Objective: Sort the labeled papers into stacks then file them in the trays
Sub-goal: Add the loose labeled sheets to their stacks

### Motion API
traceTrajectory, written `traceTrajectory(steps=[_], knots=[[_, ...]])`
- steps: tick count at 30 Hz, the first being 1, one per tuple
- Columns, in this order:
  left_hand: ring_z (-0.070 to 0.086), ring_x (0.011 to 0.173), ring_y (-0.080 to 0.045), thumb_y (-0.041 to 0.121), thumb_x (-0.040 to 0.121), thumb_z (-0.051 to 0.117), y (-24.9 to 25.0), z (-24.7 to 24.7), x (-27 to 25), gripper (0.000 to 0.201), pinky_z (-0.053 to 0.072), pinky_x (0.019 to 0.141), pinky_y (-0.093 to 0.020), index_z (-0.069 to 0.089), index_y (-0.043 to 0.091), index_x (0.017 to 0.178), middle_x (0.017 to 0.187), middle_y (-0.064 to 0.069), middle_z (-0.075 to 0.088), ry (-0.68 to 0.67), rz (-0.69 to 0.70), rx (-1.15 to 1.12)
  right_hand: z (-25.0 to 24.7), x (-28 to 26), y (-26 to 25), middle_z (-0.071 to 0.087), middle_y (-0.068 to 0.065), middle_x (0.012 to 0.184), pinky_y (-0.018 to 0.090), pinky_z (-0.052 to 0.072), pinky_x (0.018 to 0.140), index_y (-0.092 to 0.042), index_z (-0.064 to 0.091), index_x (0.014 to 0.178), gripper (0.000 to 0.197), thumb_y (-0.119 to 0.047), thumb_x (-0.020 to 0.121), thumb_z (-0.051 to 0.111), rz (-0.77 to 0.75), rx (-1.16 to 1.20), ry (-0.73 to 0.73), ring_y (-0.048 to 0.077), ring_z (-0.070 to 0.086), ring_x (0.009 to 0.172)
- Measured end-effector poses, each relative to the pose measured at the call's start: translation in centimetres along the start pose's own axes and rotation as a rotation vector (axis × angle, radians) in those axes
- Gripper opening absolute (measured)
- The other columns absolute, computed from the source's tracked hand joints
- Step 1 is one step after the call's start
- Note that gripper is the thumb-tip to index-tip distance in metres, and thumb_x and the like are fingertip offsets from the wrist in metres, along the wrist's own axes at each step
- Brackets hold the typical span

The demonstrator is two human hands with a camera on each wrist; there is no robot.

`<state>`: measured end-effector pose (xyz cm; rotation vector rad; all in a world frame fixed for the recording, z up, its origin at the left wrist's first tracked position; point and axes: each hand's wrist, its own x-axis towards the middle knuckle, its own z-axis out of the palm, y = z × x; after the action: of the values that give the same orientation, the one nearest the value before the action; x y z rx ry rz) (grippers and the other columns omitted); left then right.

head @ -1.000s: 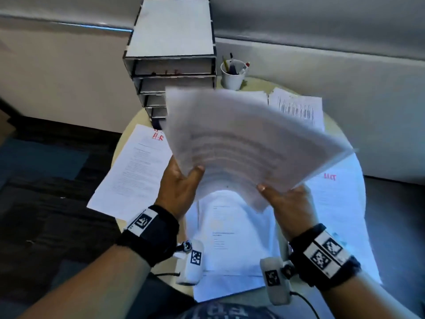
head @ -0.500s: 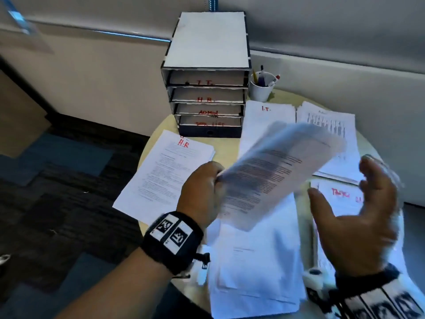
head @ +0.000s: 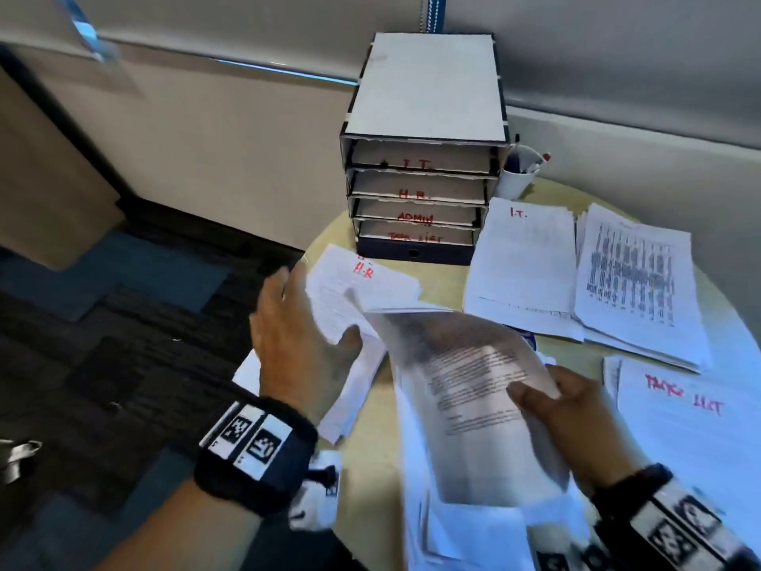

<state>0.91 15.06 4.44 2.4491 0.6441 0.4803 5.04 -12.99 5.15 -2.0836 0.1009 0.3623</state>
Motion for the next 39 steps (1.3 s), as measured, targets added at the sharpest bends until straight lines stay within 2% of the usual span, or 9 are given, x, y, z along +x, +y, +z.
traceTrajectory(steps=[4, 6, 9, 13, 17, 21, 26, 32, 39], knots=[[0.059, 0.107, -0.027, 0.029, 0.088, 0.071, -4.1, 2.4, -2.1, 0.057, 0.045, 0.088, -0.036, 0.050, 0.011, 0.139, 0.121, -0.007, 0.066, -0.651, -0.747, -0.738, 4.6, 0.8, 0.7, 0.077, 0.009, 0.086, 0.038, 0.057, 0.070, -0.009, 0.073, 0.101, 0.015, -0.006, 0.089, 0.065, 0.197, 0.390, -0.084, 0.030, 0.073, 0.077], [0.067, 0.094, -0.031, 0.012, 0.095, 0.059, -5.0, 3.2, -2.5, 0.021, 0.050, 0.082, -0.033, 0.066, 0.004, 0.114, 0.105, -0.008, 0.074, -0.691, -0.680, -0.802, 6.5, 1.1, 0.2, 0.077, 0.008, 0.088, 0.033, 0.058, 0.063, -0.010, 0.072, 0.103, 0.015, -0.006, 0.092, 0.062, 0.226, 0.442, -0.111, 0.026, 0.074, 0.076], [0.069, 0.099, -0.036, 0.005, 0.095, 0.056, -6.7, 3.5, -0.7, 0.015, 0.054, 0.092, -0.048, 0.066, 0.006, 0.106, 0.106, -0.013, 0.075, -0.565, -0.627, -0.746, 8.4, 2.0, 0.8, 0.076, 0.008, 0.088, 0.019, 0.050, 0.046, -0.009, 0.070, 0.103, 0.015, -0.003, 0.091, 0.063, 0.207, 0.382, -0.158, 0.009, 0.068, 0.055], [0.069, 0.096, -0.034, 0.019, 0.089, 0.061, -11.0, 3.2, 4.3, 0.014, 0.052, 0.092, -0.049, 0.066, 0.017, 0.102, 0.107, -0.011, 0.073, -0.454, -0.662, -0.591, 9.8, 2.8, 2.4, 0.076, 0.006, 0.092, 0.029, 0.055, 0.062, -0.024, 0.063, 0.113, 0.030, -0.007, 0.089, 0.067, 0.208, 0.259, -0.265, 0.020, 0.071, 0.082], [0.061, 0.076, -0.024, 0.014, 0.099, 0.053, -13.7, 2.6, 9.2, 0.010, 0.044, 0.058, -0.025, 0.061, 0.017, 0.095, 0.094, -0.011, 0.067, -0.474, -0.562, -0.273, 8.7, 2.6, 5.9, 0.073, -0.005, 0.084, 0.040, 0.055, 0.075, -0.029, 0.061, 0.113, 0.031, -0.019, 0.085, 0.071, 0.215, 0.057, -0.202, 0.022, 0.070, 0.086], [0.058, 0.092, -0.032, 0.014, 0.093, 0.057, -15.9, 4.4, 11.8, 0.015, 0.046, 0.076, -0.034, 0.061, 0.015, 0.108, 0.115, -0.017, 0.064, -0.589, -0.388, 0.168, 6.4, 0.4, 9.9, 0.066, -0.015, 0.102, 0.028, 0.047, 0.087, -0.032, 0.062, 0.110, 0.028, -0.028, 0.085, 0.072, 0.113, -0.331, -0.105, 0.014, 0.064, 0.100], [0.046, 0.120, -0.042, 0.021, 0.085, 0.064, -11.6, 6.6, 8.9, 0.054, 0.045, 0.096, -0.049, 0.051, 0.018, 0.138, 0.134, -0.019, 0.047, -0.365, -0.171, 0.339, 4.0, -2.3, 15.4, 0.058, 0.016, 0.133, 0.046, 0.048, 0.099, -0.030, 0.067, 0.121, 0.058, -0.046, 0.067, 0.078, 0.085, -0.878, -0.114, 0.039, 0.056, 0.119], [0.055, 0.092, -0.031, 0.032, 0.088, 0.055, -2.0, 12.8, -1.4, 0.022, 0.034, 0.072, -0.028, 0.059, 0.014, 0.100, 0.091, -0.001, 0.049, -0.982, 0.285, -0.008, 4.0, -3.2, 15.5, 0.002, 0.004, 0.164, 0.035, 0.020, 0.120, -0.051, 0.023, 0.147, 0.075, -0.063, 0.080, 0.055, 0.143, -0.863, -0.230, 0.025, 0.008, 0.150], [0.055, 0.110, -0.034, 0.046, 0.087, 0.058, 3.3, 17.7, -6.0, 0.050, 0.048, 0.085, -0.039, 0.049, 0.011, 0.122, 0.122, -0.011, 0.046, -0.893, -0.070, 0.205, 2.2, -2.1, 16.2, 0.025, 0.006, 0.149, 0.034, 0.032, 0.111, -0.041, 0.029, 0.144, 0.092, -0.067, 0.065, 0.069, 0.212, -0.807, -0.104, 0.027, 0.031, 0.137]])
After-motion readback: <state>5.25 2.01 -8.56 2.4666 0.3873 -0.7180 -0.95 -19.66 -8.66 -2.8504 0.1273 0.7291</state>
